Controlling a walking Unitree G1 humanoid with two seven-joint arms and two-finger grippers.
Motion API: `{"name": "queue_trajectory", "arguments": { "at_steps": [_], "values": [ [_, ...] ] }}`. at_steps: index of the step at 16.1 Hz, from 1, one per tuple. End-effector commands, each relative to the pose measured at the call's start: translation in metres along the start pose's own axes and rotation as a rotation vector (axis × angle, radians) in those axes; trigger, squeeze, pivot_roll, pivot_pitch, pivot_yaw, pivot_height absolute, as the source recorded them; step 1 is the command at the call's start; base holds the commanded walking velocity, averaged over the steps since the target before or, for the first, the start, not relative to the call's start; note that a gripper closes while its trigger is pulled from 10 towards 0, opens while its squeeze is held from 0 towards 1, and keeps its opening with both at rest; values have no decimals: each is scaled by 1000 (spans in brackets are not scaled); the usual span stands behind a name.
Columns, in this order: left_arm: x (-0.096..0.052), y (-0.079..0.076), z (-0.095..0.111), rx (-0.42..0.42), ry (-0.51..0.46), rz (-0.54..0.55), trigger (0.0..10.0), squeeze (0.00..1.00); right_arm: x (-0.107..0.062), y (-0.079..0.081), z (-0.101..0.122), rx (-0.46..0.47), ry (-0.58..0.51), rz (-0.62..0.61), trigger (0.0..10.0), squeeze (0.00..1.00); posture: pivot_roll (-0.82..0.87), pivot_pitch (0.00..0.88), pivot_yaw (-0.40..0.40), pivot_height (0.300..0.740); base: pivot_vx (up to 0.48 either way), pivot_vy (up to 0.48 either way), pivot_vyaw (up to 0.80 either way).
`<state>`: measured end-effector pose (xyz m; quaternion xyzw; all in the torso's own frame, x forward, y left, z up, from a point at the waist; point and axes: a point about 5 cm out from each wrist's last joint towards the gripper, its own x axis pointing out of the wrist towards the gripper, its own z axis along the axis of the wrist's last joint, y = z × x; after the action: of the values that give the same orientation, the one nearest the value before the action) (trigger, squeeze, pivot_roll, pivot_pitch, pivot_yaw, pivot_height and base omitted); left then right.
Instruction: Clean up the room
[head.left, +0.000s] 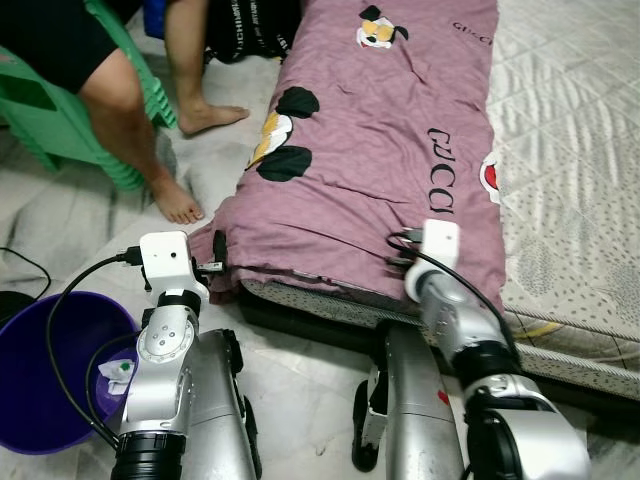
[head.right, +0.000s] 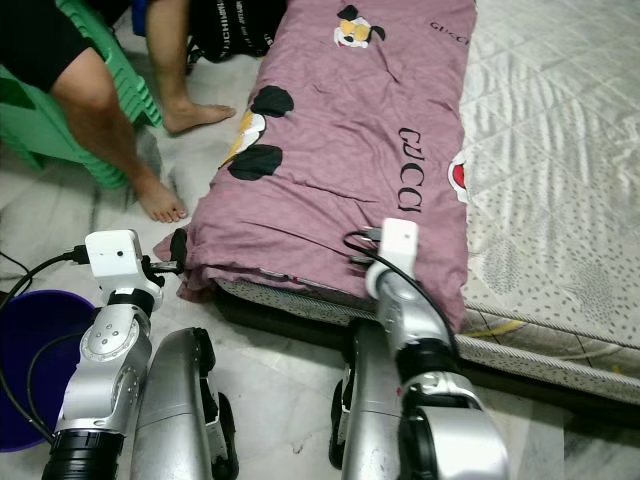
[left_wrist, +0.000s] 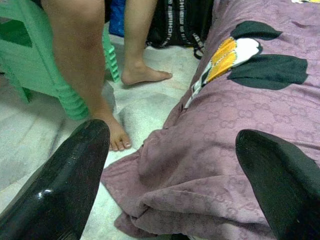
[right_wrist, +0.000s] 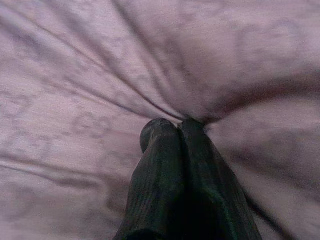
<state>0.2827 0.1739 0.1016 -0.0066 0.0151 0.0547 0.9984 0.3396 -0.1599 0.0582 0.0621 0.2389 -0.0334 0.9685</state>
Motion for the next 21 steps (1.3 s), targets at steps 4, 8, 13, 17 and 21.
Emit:
{"name": "queue_trajectory", "arguments": {
  "at_steps": [4, 8, 13, 17, 21],
  "values": [
    [-5, 8, -8, 16, 29, 23, 10000, 0, -32, -76, -39, 42, 91, -235, 0, 0, 27, 201, -36, 563, 0, 0, 0],
    [-2, 4, -8, 13, 32, 0, 10000, 0, -76, -98, -52, 15, 42, -289, 0, 0, -4, 194, -25, 563, 0, 0, 0],
    [7, 0, -3, 4, 11, -16, 10000, 0, -103, -95, -30, -93, -185, -306, 10000, 1000, -22, 175, -13, 563, 0, 0, 0],
    [16, -2, 7, -11, -33, -10, 10000, 0, -93, -65, 43, -268, -534, -232, 10000, 1000, -20, 133, -7, 563, 0, 0, 0],
    [26, -1, 14, -17, -66, 6, 10000, 0, -79, -25, 67, -199, -654, -74, 10000, 1000, -18, 81, 0, 563, 0, 0, 0]
  ]
}}
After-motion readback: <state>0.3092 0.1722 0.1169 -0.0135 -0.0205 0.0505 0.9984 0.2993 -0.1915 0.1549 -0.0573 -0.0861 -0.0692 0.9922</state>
